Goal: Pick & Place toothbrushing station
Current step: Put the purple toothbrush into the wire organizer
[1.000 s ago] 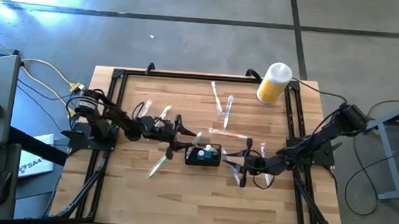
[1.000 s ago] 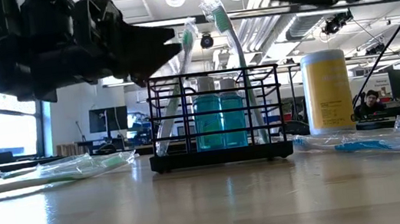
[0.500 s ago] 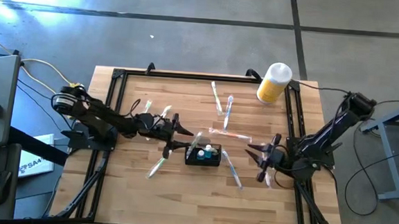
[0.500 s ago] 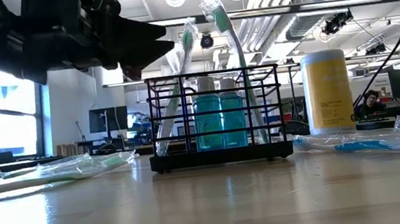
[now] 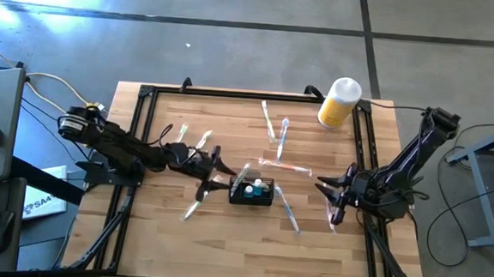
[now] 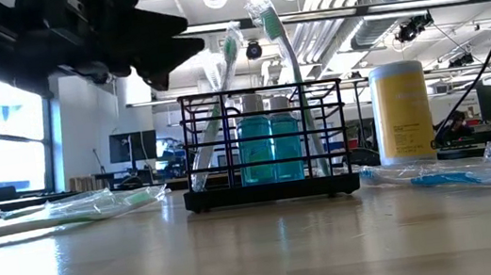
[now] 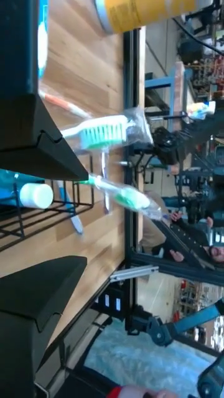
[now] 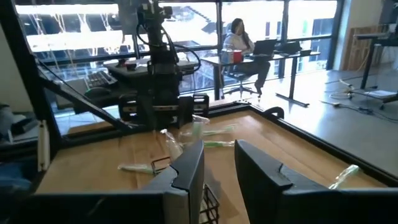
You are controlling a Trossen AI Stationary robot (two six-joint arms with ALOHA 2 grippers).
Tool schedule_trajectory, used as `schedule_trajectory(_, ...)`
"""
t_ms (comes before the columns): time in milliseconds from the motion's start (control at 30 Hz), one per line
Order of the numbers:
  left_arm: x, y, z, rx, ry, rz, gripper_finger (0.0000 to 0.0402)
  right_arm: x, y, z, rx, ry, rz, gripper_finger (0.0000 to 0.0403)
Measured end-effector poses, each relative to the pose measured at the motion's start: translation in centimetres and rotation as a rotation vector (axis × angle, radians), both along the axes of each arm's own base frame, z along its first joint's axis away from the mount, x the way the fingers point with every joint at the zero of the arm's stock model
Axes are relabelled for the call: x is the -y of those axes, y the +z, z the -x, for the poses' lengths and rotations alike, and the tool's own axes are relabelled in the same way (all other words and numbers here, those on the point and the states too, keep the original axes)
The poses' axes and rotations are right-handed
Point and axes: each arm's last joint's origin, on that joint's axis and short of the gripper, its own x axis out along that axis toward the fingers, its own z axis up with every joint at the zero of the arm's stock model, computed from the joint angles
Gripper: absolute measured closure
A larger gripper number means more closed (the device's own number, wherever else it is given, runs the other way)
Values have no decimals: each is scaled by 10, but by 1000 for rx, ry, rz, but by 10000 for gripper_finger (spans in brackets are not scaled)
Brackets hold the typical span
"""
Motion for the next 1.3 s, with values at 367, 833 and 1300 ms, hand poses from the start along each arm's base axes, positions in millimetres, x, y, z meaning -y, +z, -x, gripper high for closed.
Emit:
schedule_trajectory(367, -1, 8, 7, -36, 20, -5, 197, 0, 28, -6, -145, 116, 16, 321)
schedule_trajectory(833, -2, 9, 9, -44, 23, -6, 197, 55, 1, -19, -859, -129, -615, 321)
schedule_trajectory(1300, 9, 5, 10, -85, -19, -7, 197, 60, -41, -47, -1198, -395, -728, 321)
